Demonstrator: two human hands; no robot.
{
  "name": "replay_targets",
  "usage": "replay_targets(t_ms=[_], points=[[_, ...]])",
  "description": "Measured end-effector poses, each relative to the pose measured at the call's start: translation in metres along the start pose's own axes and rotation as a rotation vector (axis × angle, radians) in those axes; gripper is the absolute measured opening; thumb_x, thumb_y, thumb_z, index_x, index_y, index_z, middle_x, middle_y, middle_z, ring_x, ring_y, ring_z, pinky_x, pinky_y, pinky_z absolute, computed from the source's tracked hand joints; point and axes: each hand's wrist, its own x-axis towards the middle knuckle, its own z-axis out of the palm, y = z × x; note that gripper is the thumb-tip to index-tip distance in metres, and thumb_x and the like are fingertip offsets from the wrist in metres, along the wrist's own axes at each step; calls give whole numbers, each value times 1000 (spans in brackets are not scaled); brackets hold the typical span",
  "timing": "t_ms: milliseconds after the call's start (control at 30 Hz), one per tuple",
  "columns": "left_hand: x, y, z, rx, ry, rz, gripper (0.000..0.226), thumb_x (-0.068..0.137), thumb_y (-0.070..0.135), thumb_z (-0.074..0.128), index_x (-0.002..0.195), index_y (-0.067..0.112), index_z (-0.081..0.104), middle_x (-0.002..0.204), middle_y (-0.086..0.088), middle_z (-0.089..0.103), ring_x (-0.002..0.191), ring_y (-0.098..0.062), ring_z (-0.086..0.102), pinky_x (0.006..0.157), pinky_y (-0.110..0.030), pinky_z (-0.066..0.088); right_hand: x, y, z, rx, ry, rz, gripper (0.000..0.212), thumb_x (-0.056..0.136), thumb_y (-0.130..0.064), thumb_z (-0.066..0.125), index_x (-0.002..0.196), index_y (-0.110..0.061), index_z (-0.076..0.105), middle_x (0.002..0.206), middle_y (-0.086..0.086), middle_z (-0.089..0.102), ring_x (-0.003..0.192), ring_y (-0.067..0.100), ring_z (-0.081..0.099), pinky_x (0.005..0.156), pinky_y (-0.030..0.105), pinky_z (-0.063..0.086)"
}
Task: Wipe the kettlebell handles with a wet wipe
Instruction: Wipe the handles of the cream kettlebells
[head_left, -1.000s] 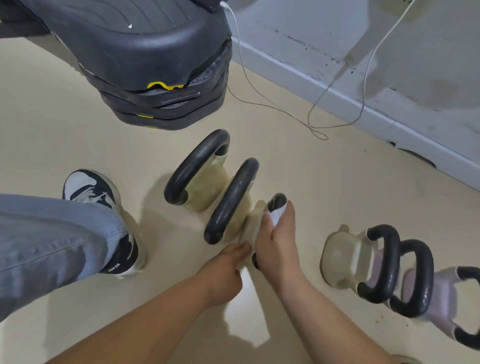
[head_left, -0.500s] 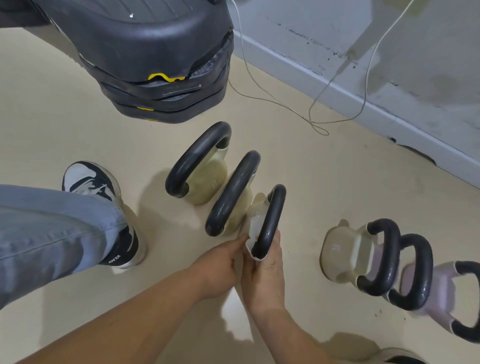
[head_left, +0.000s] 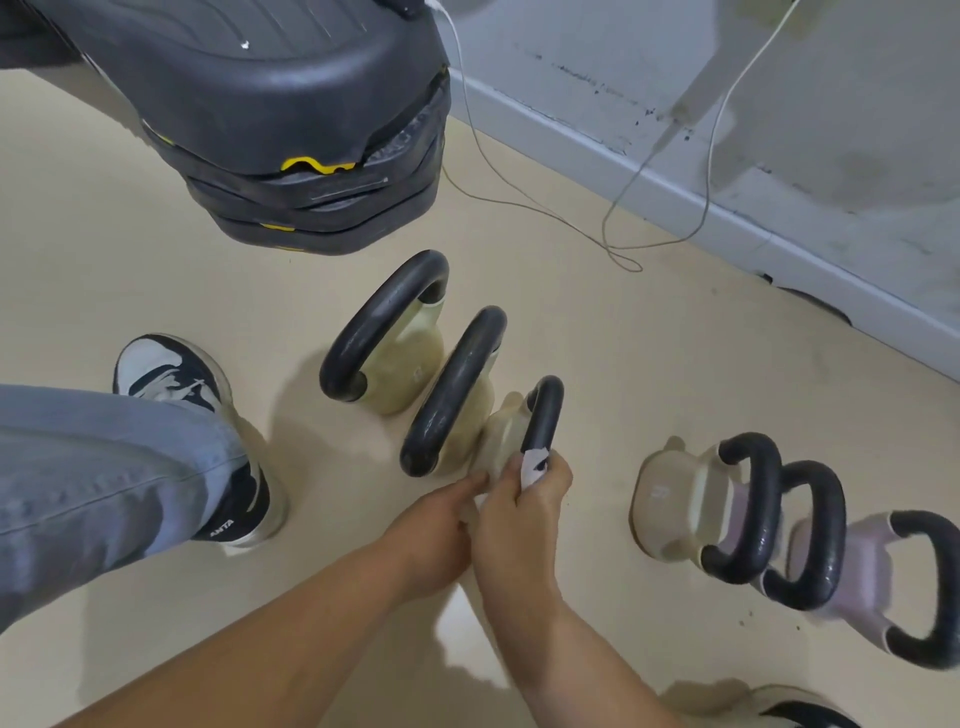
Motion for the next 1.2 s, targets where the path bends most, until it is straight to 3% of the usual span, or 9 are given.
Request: replay_targets(t_ms=[100, 200, 333, 433, 533, 667, 800, 967, 1200], points=[[-12, 17, 3, 352, -1, 149, 42, 98, 11, 52, 139, 22, 54, 135, -1, 63, 128, -20, 57, 100, -16, 42, 19, -17, 0, -168, -19, -81, 50, 101, -6, 43, 146, -25, 30, 135, -15, 43, 122, 13, 53, 97, 31, 50], [-12, 22, 0, 146, 41, -50, 60, 93, -3, 40, 132, 41, 47, 111, 22, 61, 105, -7, 59, 80, -2, 40, 35, -32, -3, -348, -46, -177, 44, 95, -2, 42, 133, -23, 31, 138, -9, 43, 113, 19, 59, 70, 27, 49], [-8, 23, -7, 167, 28, -109, 64, 98, 4, 45, 155, 31, 33, 153, 4, 45, 137, -16, 46, 98, -11, 30, 77, -54, -2, -652, -135, -193, 63, 93, -3, 38, 154, -14, 30, 163, 5, 26, 136, 27, 46, 98, 39, 47], [-5, 23, -7, 206, 38, -104, 64, 99, 5, 45, 156, 30, 31, 158, 1, 40, 143, -17, 39, 99, -12, 25, 108, -77, -8, -836, -294, -185, 37, 88, -4, 42, 116, -16, 64, 124, 7, 59, 92, 26, 54, 73, 31, 40], [-6, 25, -5, 228, 17, -90, 62, 100, 5, 45, 156, 29, 32, 158, 0, 39, 143, -18, 39, 100, -13, 24, 129, -88, -12, -926, -405, -73, 12, 87, -11, 44, 77, -14, 48, 97, -1, 63, 71, 25, 48, 61, 30, 35], [-5, 27, -7, 227, 15, -99, 59, 100, 5, 44, 155, 25, 36, 156, -2, 42, 142, -20, 41, 100, -14, 25, 119, -83, -8, -1131, -361, -230, 42, 98, -49, 29, 101, -14, 53, 105, 3, 46, 99, 30, 55, 84, 40, 48], [-2, 29, -11, 239, 16, -102, 54, 99, 5, 46, 150, 21, 44, 152, -3, 47, 138, -20, 45, 97, -14, 28, 85, -58, -13, -1200, -254, -694, 45, 102, -43, 24, 74, -16, 47, 79, 2, 55, 103, 32, 53, 100, 46, 44], [-15, 35, -12, 230, 4, -120, 48, 99, 7, 48, 147, 17, 46, 147, -4, 53, 133, -22, 50, 100, -20, 37, 31, -12, -41, -1215, -297, -923, 57, 89, -21, 37, 135, -1, 64, 136, 13, 66, 145, 33, 43, 127, 52, 18], [-24, 37, -12, 248, 7, -135, 51, 99, 4, 47, 148, 18, 45, 140, -1, 57, 122, -18, 56, 84, -3, 33, 33, 9, -51, -1289, -433, -1076, 66, 76, -12, 53, 141, -8, 62, 145, 7, 61, 140, 26, 50, 127, 47, 21]])
